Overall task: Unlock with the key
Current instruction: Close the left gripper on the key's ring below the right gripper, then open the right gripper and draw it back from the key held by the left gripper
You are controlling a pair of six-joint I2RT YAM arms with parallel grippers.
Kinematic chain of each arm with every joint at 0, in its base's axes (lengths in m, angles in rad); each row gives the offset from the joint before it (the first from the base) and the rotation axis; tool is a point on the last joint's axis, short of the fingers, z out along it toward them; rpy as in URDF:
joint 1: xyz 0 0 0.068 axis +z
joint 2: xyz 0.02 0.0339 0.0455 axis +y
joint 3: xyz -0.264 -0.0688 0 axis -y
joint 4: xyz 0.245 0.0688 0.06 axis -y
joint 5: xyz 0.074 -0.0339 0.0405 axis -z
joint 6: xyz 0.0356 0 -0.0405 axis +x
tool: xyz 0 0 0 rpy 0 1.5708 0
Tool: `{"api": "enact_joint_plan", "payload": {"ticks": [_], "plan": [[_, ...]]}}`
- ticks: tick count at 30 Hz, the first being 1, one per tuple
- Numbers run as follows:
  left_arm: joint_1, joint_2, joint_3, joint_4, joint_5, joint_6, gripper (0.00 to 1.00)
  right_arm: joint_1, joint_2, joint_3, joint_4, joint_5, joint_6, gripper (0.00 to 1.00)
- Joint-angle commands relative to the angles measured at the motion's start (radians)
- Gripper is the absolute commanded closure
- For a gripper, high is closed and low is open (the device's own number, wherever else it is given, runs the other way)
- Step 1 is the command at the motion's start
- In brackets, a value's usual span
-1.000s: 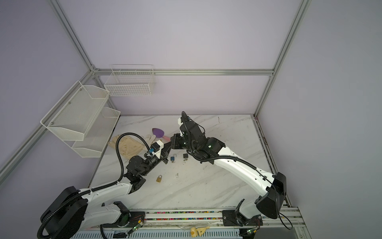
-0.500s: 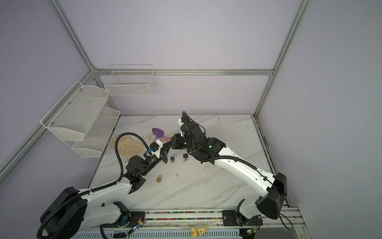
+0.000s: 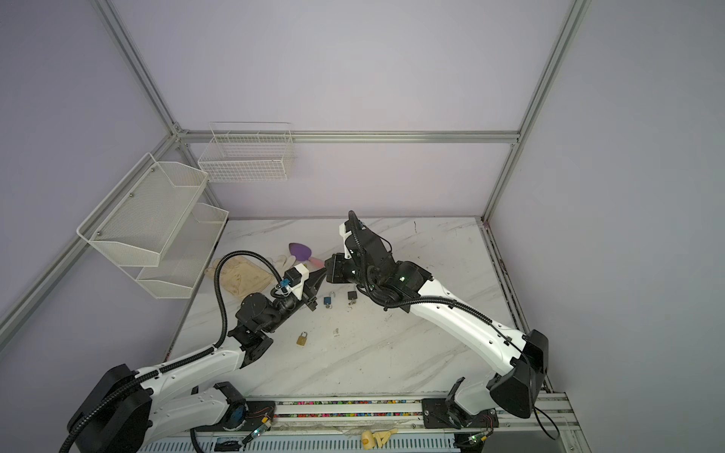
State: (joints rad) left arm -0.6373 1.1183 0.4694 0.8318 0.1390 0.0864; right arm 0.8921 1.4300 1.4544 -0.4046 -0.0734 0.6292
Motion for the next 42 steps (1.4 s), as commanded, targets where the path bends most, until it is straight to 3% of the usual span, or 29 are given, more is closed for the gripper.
{"api": "enact_joint_plan", "payload": {"ticks": [1, 9, 10, 17, 30, 42], "plan": [[-0.005, -0.037, 0.084, -0.096, 0.056, -0.023, 1.0, -0.021, -0.02, 0.01, 0.014, 0.004, -0.034, 0.92], [-0.005, -0.096, 0.115, -0.304, 0.108, -0.073, 1.0, -0.068, -0.024, 0.026, 0.025, -0.091, -0.156, 0.67], [-0.004, -0.101, 0.116, -0.316, 0.112, -0.08, 1.0, -0.077, -0.02, 0.025, 0.029, -0.132, -0.184, 0.61], [0.004, -0.117, 0.176, -0.443, 0.172, -0.136, 1.0, -0.126, -0.024, -0.029, 0.029, -0.4, -0.36, 0.44], [0.012, -0.094, 0.25, -0.543, 0.224, -0.196, 1.0, -0.202, -0.051, -0.205, 0.104, -0.593, -0.451, 0.45], [0.02, -0.047, 0.276, -0.526, 0.276, -0.203, 1.0, -0.248, -0.046, -0.268, 0.188, -0.704, -0.439, 0.64]]}}
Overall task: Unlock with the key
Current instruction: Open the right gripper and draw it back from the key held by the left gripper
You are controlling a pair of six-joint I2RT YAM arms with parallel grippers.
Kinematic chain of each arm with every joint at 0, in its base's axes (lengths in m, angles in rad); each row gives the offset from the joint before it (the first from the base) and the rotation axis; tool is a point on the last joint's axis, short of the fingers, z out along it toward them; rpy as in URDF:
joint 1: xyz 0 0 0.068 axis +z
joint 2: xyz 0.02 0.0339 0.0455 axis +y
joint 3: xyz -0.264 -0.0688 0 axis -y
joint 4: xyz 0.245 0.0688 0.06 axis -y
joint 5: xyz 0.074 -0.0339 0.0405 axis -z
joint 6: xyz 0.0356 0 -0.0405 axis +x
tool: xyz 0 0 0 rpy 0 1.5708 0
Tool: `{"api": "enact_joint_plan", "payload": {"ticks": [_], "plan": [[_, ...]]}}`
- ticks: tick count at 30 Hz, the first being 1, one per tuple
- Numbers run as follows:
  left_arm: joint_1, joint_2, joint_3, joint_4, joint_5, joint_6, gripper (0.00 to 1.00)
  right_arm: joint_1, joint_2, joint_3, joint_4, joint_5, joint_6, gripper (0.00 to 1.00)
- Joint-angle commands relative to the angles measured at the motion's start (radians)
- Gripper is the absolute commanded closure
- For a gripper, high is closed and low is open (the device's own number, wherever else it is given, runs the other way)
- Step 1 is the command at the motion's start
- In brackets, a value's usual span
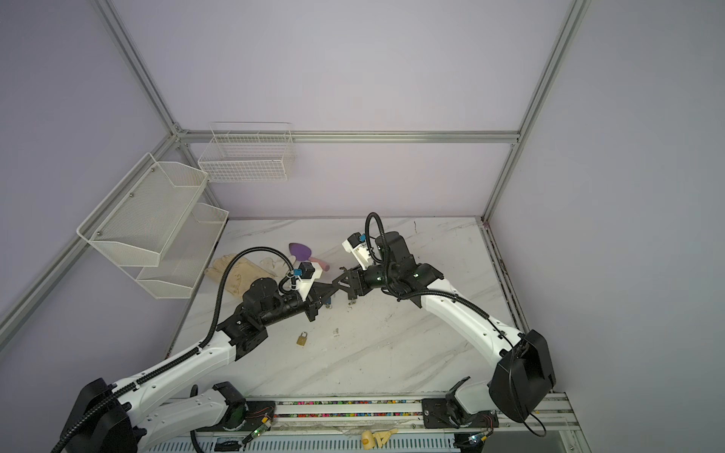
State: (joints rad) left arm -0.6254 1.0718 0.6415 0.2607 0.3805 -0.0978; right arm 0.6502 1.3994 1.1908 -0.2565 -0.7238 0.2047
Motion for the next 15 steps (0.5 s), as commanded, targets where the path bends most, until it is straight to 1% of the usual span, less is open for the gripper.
{"api": "enact_joint_plan", "payload": {"ticks": [1, 3, 10, 13, 15], "plan": [[0.012, 0.003, 0.105, 0.047, 0.042, -0.02, 1.0, -0.01, -0.016, -0.005, 0.043, -0.062, -0.016, 0.67], [0.016, 0.012, 0.111, 0.054, 0.058, -0.024, 1.0, -0.014, -0.02, -0.019, 0.075, -0.08, -0.003, 0.71], [0.029, 0.037, 0.154, 0.025, 0.1, -0.022, 1.0, -0.034, -0.02, -0.037, 0.089, -0.1, 0.004, 0.75], [0.036, 0.04, 0.159, 0.022, 0.097, -0.024, 1.0, -0.046, -0.02, -0.042, 0.095, -0.101, 0.009, 0.76], [0.042, 0.043, 0.161, 0.028, 0.105, -0.028, 1.0, -0.052, -0.021, -0.053, 0.115, -0.109, 0.022, 0.79]]}}
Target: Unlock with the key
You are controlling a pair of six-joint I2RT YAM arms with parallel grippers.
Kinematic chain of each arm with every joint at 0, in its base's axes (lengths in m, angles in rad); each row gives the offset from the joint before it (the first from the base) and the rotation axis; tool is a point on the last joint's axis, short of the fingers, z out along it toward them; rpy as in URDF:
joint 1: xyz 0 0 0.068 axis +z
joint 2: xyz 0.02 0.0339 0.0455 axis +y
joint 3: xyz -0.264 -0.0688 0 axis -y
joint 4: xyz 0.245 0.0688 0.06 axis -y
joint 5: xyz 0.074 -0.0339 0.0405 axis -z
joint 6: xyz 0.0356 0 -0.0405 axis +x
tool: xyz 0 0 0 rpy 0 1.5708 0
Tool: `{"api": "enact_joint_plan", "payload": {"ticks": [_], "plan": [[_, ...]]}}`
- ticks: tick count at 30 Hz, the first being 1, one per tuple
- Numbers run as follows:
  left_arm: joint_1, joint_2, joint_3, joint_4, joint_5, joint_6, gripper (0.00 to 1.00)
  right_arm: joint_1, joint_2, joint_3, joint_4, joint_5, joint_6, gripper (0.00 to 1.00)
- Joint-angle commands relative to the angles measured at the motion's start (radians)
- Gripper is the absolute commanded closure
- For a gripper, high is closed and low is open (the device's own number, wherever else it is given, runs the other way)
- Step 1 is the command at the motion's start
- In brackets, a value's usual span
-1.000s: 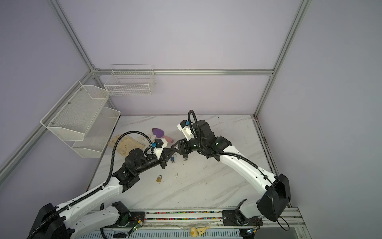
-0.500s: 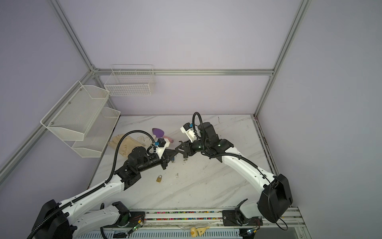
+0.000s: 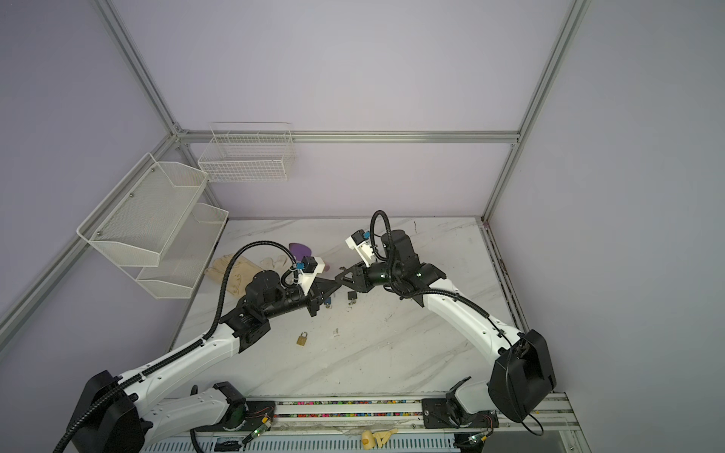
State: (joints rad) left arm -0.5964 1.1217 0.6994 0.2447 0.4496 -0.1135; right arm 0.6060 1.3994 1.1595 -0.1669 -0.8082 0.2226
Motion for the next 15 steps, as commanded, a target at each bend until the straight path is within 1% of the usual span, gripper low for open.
{"api": "enact_joint_plan", "payload": {"ticks": [1, 3, 5, 9, 11, 15], "plan": [[0.014, -0.007, 0.103, 0.047, 0.039, -0.016, 1.0, -0.01, -0.021, -0.023, 0.026, -0.026, 0.005, 0.81], [0.019, -0.007, 0.101, 0.061, 0.049, -0.027, 1.0, -0.015, -0.02, -0.029, 0.026, -0.023, 0.007, 0.85], [0.02, -0.004, 0.101, 0.069, 0.058, -0.034, 1.0, -0.019, -0.048, -0.033, 0.036, -0.029, 0.015, 0.88], [0.024, 0.014, 0.108, 0.079, 0.068, -0.044, 1.0, -0.021, -0.056, -0.036, 0.056, -0.029, 0.024, 0.94], [0.027, 0.021, 0.115, 0.075, 0.073, -0.047, 1.0, -0.022, -0.056, -0.037, 0.062, -0.028, 0.032, 0.99], [0.031, 0.02, 0.122, 0.082, 0.078, -0.053, 1.0, -0.023, -0.06, -0.037, 0.082, -0.015, 0.049, 1.0]]}}
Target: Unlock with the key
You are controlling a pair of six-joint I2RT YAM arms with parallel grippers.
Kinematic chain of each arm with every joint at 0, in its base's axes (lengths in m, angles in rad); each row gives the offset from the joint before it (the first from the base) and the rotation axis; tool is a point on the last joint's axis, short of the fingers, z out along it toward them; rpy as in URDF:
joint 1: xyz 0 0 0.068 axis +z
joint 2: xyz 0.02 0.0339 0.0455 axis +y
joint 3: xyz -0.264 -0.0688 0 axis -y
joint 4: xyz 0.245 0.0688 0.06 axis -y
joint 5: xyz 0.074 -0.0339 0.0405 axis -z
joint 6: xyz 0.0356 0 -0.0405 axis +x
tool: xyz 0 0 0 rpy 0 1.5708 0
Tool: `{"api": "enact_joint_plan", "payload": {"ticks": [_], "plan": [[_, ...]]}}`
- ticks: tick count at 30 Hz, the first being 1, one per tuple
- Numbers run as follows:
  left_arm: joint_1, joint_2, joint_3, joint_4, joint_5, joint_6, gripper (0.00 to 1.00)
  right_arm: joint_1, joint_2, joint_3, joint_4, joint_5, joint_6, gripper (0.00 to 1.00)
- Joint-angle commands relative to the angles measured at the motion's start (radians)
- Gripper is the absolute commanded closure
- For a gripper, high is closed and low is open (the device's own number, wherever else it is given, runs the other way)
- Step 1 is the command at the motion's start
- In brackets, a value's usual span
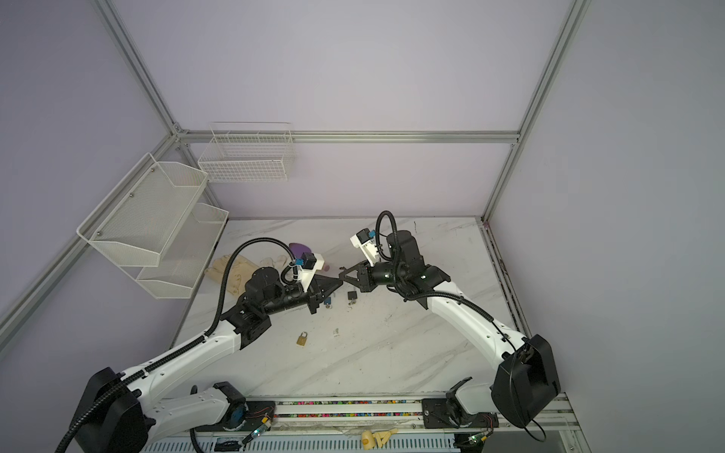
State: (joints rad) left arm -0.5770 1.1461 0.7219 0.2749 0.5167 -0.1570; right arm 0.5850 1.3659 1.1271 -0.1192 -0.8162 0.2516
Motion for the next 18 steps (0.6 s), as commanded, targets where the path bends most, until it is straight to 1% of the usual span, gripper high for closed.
{"api": "enact_joint_plan", "payload": {"ticks": [1, 3, 5, 6, 7, 9, 11, 14, 16, 18], "plan": [[0.012, -0.005, 0.103, 0.045, 0.01, -0.009, 1.0, -0.002, -0.03, -0.002, 0.038, 0.005, 0.023, 1.0], [0.015, -0.013, 0.111, 0.025, 0.003, -0.01, 1.0, -0.001, -0.041, -0.002, 0.056, 0.036, 0.049, 1.0], [0.016, -0.029, 0.107, 0.013, -0.027, -0.03, 1.0, -0.004, -0.05, -0.004, 0.083, 0.058, 0.075, 1.0], [0.017, -0.042, 0.101, 0.007, -0.053, -0.049, 0.96, -0.004, -0.057, -0.008, 0.097, 0.074, 0.093, 1.0], [0.017, -0.058, 0.091, 0.008, -0.079, -0.074, 0.89, -0.004, -0.061, -0.014, 0.118, 0.089, 0.113, 1.0], [0.018, -0.091, 0.064, 0.015, -0.121, -0.128, 0.79, -0.004, -0.075, -0.032, 0.162, 0.122, 0.156, 1.0], [0.018, -0.127, 0.031, 0.041, -0.16, -0.197, 0.7, -0.004, -0.087, -0.047, 0.198, 0.161, 0.188, 1.0], [0.017, -0.177, -0.021, 0.104, -0.208, -0.336, 0.62, -0.002, -0.114, -0.083, 0.304, 0.197, 0.259, 1.0], [0.017, -0.199, -0.038, 0.135, -0.264, -0.465, 0.59, -0.002, -0.136, -0.133, 0.426, 0.228, 0.345, 1.0], [0.017, -0.199, -0.054, 0.203, -0.293, -0.575, 0.58, 0.005, -0.148, -0.184, 0.538, 0.252, 0.415, 1.0]]}}
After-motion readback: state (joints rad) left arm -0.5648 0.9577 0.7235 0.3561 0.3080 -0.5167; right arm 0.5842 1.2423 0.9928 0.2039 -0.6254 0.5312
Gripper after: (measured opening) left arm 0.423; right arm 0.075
